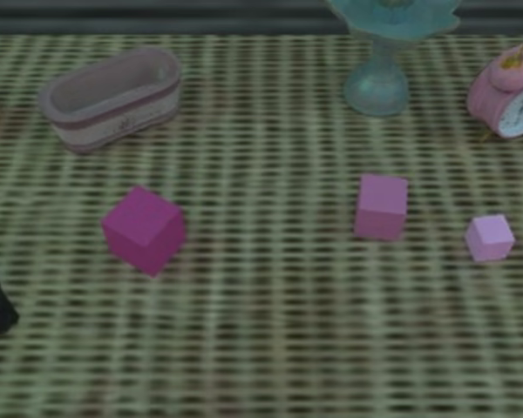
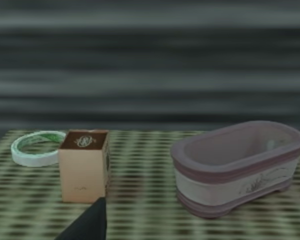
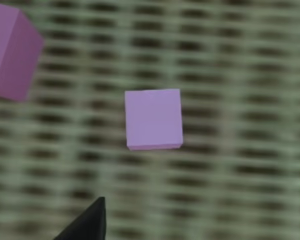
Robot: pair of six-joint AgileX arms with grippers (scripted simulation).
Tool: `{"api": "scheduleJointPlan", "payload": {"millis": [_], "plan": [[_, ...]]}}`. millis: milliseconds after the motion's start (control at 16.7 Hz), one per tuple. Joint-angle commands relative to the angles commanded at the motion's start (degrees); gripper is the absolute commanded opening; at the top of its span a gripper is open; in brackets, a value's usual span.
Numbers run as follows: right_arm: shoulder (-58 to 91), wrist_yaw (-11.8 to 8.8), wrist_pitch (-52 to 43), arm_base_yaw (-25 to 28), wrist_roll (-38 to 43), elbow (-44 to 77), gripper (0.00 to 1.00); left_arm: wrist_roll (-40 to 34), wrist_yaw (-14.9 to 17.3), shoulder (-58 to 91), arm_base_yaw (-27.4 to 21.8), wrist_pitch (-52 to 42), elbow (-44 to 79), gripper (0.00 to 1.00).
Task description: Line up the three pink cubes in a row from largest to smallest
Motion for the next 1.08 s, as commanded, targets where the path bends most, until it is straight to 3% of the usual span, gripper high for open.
{"api": "scheduleJointPlan", "payload": {"millis": [540,1080], "plan": [[38.10,-0.10,-20.96,3.79,1.02,29.77,1.00,0.00,0.00,0.00,0.00,0.00,0.00,1.00],[42.80,-0.14,-22.99,4.00,1.11,33.72,1.00,0.00,0.00,0.00,0.00,0.00,0.00,1.00]]}}
